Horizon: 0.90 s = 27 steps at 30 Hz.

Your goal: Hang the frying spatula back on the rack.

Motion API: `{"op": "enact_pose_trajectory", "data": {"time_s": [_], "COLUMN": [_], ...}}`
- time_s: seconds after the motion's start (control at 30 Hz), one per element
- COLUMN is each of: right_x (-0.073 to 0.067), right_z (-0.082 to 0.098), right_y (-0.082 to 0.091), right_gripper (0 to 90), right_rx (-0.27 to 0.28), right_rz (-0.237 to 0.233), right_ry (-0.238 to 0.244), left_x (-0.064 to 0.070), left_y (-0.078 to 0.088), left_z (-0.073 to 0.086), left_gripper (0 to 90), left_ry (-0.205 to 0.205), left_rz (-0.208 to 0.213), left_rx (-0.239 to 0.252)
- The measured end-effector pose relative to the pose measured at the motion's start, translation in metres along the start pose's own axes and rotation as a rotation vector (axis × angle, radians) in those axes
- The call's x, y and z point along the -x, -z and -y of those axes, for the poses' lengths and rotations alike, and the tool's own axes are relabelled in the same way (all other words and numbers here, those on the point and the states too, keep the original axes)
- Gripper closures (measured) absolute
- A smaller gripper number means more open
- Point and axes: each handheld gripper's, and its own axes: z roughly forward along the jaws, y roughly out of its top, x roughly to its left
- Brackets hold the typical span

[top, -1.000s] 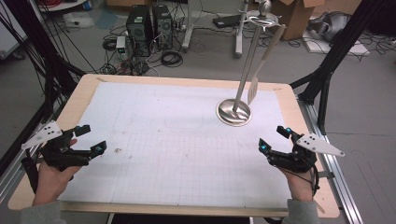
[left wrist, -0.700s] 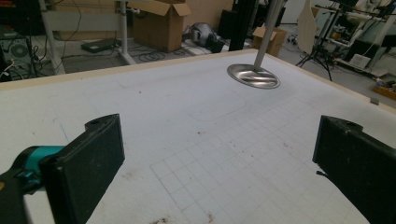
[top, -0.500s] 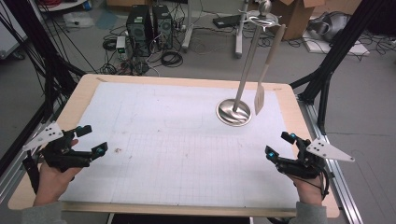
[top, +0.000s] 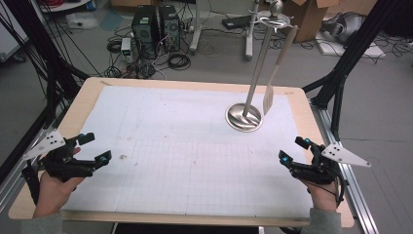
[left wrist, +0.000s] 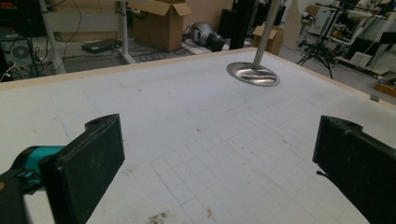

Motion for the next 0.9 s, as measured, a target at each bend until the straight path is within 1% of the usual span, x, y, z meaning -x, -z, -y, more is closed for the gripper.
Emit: {"op": "enact_pose_trajectory", "data": {"time_s": [0.17,0.2,0.23,0.33,0.4,0.43,0.5,0.6,0.7,0.77,0.9], "right_x": [0.001,0.000,0.001,-0.001,-0.001,-0.001,0.000,0.002,0.005,0.007,0.014], "right_z": [0.000,0.000,-0.001,-0.002,-0.002,-0.001,0.002,0.005,0.009,0.012,0.018], "right_y": [-0.003,-0.003,-0.003,-0.003,-0.004,-0.004,-0.002,0.002,0.009,0.015,0.025], "right_gripper": [16.7,16.6,16.6,16.6,16.5,16.4,16.4,16.3,16.3,16.3,16.3], "right_rx": [0.002,-0.002,0.003,0.003,-0.002,-0.007,-0.013,-0.024,-0.024,-0.018,0.001], "right_rz": [-0.008,-0.012,-0.011,-0.020,-0.025,-0.033,-0.054,-0.065,-0.061,-0.056,-0.046], "right_ry": [0.009,0.003,0.009,0.007,0.021,0.034,0.034,0.030,0.037,0.018,-0.003], "left_x": [0.001,0.001,0.001,0.002,0.002,0.003,0.004,0.004,0.003,0.003,0.004], "left_y": [0.003,0.003,0.002,-0.001,-0.004,-0.005,-0.008,-0.009,-0.010,-0.012,-0.014], "left_z": [0.001,0.001,0.001,0.000,-0.001,-0.001,-0.002,-0.002,-0.001,-0.001,-0.001], "left_gripper": [2.5,2.5,2.5,2.5,2.5,2.5,2.5,2.5,2.5,2.5,2.5], "left_ry": [0.002,0.002,0.001,-0.001,-0.005,-0.005,-0.011,-0.011,-0.004,-0.003,-0.007], "left_rz": [-0.008,-0.009,-0.006,-0.002,0.005,0.006,0.012,0.015,0.016,0.018,0.027], "left_rx": [0.002,0.002,0.001,-0.002,-0.006,-0.006,-0.007,-0.009,-0.009,-0.012,-0.016]}}
